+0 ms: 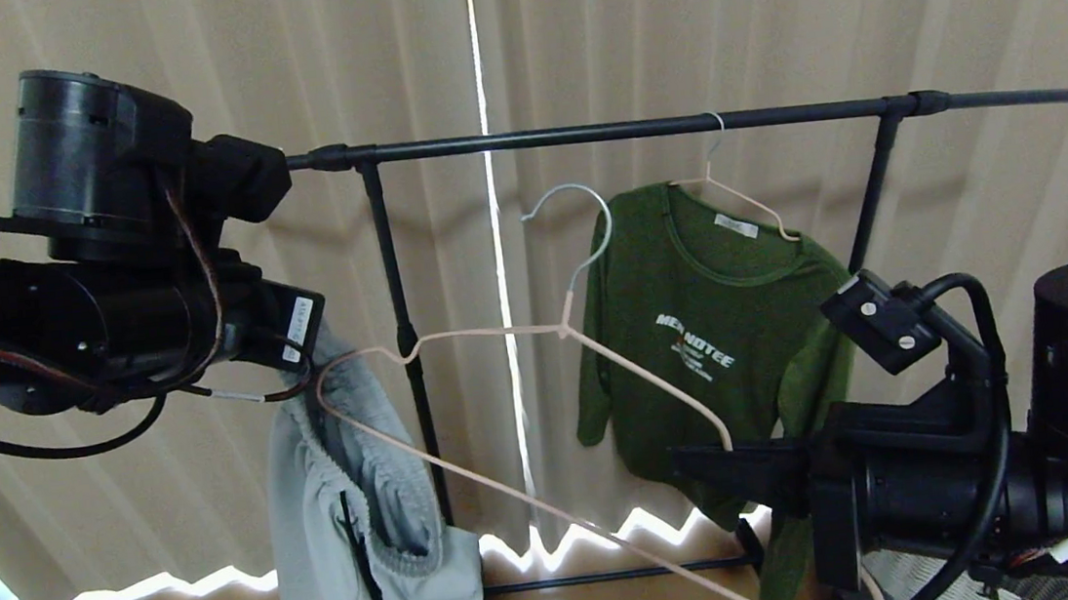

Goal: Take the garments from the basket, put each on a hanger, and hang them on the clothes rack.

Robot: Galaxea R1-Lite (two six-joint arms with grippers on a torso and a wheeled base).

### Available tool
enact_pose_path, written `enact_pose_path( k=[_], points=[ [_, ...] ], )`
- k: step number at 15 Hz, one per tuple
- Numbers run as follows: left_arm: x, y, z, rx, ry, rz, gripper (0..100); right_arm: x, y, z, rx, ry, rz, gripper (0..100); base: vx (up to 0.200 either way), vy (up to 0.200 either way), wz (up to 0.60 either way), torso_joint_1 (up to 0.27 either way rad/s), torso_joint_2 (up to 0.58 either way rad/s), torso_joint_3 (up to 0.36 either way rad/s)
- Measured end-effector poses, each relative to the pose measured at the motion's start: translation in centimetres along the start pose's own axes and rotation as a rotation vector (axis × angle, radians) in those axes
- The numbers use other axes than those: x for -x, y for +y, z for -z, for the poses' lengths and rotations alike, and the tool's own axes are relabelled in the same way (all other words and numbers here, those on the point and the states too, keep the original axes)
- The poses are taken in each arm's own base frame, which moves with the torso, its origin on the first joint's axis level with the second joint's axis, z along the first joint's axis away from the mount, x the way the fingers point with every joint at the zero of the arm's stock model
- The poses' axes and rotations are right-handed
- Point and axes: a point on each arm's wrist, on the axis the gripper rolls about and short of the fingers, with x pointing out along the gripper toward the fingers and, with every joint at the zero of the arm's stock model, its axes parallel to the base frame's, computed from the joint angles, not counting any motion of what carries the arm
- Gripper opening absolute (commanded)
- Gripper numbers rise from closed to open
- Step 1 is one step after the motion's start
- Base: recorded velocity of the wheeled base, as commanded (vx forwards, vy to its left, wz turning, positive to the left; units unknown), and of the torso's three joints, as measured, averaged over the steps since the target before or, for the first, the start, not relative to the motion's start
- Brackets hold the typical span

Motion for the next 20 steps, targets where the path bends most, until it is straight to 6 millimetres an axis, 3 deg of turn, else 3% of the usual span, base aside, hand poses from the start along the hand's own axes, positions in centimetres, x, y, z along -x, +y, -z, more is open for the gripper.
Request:
enact_pose_path(
  k=[6,16,20],
  points=[
    [0.0,0.2,0.0,0.011,0.001,-0.008,0,-0.5,1.7,-0.9,-0.025,-0.055,-0.063,0,0.0,0.0,0.0,0.0,0.0,0.0],
    [0.3,1.2,0.1,0.025,0.013,-0.085,0,-3.2,1.6,0.4,-0.027,-0.009,0.03,0,0.0,0.0,0.0,0.0,0.0,0.0],
    [1.1,1.5,0.7,0.004,0.056,-0.08,0,-4.7,1.7,-0.3,-0.026,-0.041,0.076,0,0.0,0.0,0.0,0.0,0.0,0.0]
  ],
)
